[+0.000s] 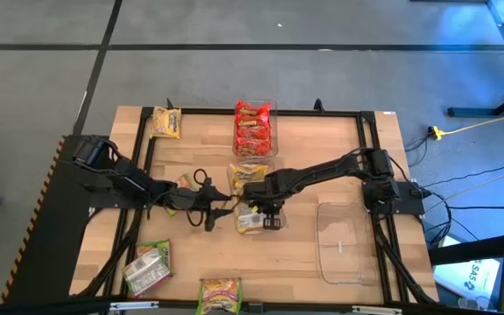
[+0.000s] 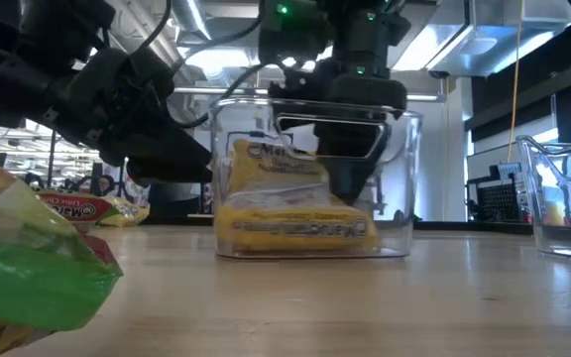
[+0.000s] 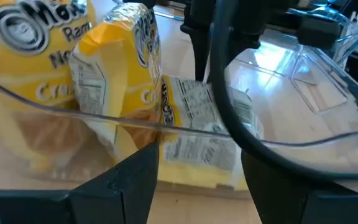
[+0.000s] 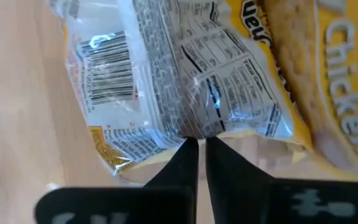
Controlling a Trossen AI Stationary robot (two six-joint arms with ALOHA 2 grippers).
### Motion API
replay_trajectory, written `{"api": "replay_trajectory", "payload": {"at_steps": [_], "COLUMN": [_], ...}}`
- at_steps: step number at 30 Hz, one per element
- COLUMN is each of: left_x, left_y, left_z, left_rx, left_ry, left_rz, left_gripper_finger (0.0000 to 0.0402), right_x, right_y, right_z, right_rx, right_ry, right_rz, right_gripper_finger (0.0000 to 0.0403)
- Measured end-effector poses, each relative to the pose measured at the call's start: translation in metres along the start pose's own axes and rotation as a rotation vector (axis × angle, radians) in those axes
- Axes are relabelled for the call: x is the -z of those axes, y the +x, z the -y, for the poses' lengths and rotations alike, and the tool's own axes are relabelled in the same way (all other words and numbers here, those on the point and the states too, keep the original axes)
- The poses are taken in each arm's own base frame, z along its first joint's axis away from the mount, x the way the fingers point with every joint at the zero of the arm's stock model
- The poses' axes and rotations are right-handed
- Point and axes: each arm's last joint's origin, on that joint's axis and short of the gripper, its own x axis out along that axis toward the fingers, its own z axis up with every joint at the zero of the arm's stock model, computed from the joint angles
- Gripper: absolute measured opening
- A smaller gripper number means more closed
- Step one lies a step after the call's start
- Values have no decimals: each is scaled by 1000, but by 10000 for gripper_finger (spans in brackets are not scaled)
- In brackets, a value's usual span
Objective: Sort Maruchan noodles
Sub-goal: Put the yellow noodle pack into the middle transparent bin
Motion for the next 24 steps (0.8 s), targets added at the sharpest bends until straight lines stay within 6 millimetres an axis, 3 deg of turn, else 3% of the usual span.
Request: {"api": "replay_trajectory", "payload": {"at_steps": [17,24], "left_x": [0,0], "left_y": [-1,0], "left_z": [0,0], "left_rx": [10,2], "left_ry": [0,-1], "left_rz": [-4,0], "left_gripper_finger": [222,222], "right_x": [-30,-49], "right_y": [-30,-49], "right_z": [-18,-27], "right_rx": [19,-37], "right_ry": [-84,-105], "right_rz": [182,343], "right_gripper_finger": [10,10]}}
